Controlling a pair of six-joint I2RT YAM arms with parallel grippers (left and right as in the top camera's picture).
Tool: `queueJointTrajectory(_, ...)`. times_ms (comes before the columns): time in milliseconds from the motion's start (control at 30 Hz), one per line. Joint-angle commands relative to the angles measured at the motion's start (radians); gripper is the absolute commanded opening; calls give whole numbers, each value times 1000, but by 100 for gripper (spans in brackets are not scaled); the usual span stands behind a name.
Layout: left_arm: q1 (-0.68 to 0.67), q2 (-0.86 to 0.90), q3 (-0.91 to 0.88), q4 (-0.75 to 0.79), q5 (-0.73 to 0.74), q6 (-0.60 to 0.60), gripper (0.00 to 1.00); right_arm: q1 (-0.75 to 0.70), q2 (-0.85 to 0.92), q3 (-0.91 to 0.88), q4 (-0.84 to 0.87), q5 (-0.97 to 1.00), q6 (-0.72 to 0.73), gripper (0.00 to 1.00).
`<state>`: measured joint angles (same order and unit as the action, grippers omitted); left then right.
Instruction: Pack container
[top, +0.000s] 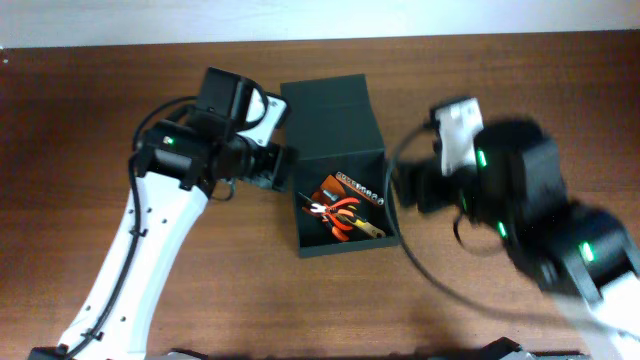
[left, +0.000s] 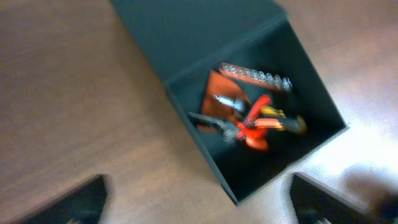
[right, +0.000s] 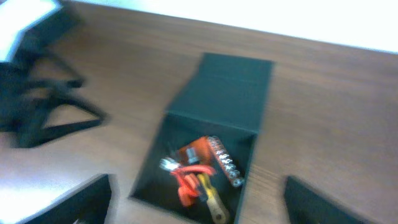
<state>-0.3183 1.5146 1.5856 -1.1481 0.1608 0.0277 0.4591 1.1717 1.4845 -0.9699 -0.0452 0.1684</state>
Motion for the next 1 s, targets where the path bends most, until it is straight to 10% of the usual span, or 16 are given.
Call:
queueJointTrajectory(0, 80, -11, 5, 32, 12, -78, 49, -107, 153, 114, -28, 13, -6, 57)
queueJointTrajectory(133, 161, -3, 5, 51, 16, -184, 2, -237, 311, 181, -45, -158, -6, 26)
queueJointTrajectory(233, 204, 15, 5, 69, 90, -199, 2, -317, 402, 182, -48, -237, 16, 4)
queueJointTrajectory(967, 246, 464, 5, 223, 315, -521, 2, -408, 811, 182, -56, -368, 44, 4)
